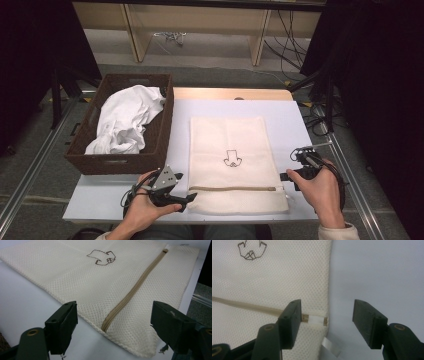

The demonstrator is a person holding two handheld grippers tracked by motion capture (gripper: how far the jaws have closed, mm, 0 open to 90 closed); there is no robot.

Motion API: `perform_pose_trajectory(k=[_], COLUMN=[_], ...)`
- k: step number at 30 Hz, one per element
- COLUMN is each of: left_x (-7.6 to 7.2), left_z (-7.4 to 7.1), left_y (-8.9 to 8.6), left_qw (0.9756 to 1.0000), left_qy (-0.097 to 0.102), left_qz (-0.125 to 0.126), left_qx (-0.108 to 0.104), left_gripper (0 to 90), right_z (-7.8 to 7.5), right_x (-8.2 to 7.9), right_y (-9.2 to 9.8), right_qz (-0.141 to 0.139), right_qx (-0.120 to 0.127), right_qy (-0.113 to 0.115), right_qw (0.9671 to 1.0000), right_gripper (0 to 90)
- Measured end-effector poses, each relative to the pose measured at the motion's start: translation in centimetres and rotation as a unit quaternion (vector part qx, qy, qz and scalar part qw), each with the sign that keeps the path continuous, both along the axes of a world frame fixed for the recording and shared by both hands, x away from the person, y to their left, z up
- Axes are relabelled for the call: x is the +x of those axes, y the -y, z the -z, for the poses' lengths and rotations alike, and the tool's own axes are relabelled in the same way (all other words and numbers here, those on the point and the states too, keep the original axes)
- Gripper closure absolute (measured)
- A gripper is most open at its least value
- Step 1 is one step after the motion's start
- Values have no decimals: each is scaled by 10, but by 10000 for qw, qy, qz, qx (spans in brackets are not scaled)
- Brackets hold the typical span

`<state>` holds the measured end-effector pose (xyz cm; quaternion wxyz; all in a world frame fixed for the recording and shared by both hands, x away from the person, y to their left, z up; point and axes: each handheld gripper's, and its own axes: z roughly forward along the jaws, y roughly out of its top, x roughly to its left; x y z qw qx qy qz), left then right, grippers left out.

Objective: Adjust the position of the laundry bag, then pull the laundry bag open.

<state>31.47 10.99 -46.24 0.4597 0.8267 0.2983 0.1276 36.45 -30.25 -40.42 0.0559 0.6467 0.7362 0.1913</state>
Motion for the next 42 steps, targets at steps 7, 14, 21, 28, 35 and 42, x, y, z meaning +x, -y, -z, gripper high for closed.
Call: perform_pose_trajectory(k=[7, 14, 21, 28, 35, 42], left_x=[4, 2, 2, 2, 6, 5], left_z=[-1, -2, -2, 0, 1, 3], left_y=[-3, -3, 2, 3, 6, 9], left_qw=[10000, 9999, 9997, 9997, 9998, 9994], left_qy=[36, -84, -133, -199, -194, -284], left_qz=[-41, -58, -77, -92, -17, -33], left_qx=[20, -45, -176, -139, -81, -180], left_gripper=[204, 215, 236, 251, 259, 262], right_z=[3, 5, 13, 17, 29, 41], right_x=[1, 10, 18, 27, 31, 33], right_y=[-3, -3, -3, -2, -8, -9], right_qz=[130, 67, 72, 110, -122, -249], right_qx=[15, 14, -38, -163, -176, -337], right_qy=[-135, -232, -618, -855, -1066, -1408], right_qw=[9998, 9997, 9981, 9961, 9941, 9891], right_gripper=[417, 425, 465, 551, 626, 652])
